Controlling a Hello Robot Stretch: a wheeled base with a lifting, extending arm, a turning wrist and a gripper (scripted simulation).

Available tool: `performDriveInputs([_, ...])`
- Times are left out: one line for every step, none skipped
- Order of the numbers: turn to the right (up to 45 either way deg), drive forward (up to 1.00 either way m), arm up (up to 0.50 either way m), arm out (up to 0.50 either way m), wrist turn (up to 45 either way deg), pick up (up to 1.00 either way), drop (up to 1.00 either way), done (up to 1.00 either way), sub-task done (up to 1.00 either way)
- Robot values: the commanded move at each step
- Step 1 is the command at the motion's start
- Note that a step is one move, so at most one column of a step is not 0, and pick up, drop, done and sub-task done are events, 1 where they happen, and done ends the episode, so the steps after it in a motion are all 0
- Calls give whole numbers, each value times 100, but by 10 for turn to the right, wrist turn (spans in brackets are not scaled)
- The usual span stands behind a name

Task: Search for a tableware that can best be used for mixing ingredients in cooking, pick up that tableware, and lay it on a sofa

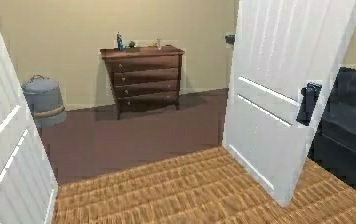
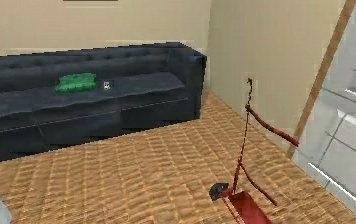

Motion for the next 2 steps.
performDriveInputs([-30,0,0,0,0,0,0,0,0])
performDriveInputs([0,55,0,0,0,0,0,0,0])
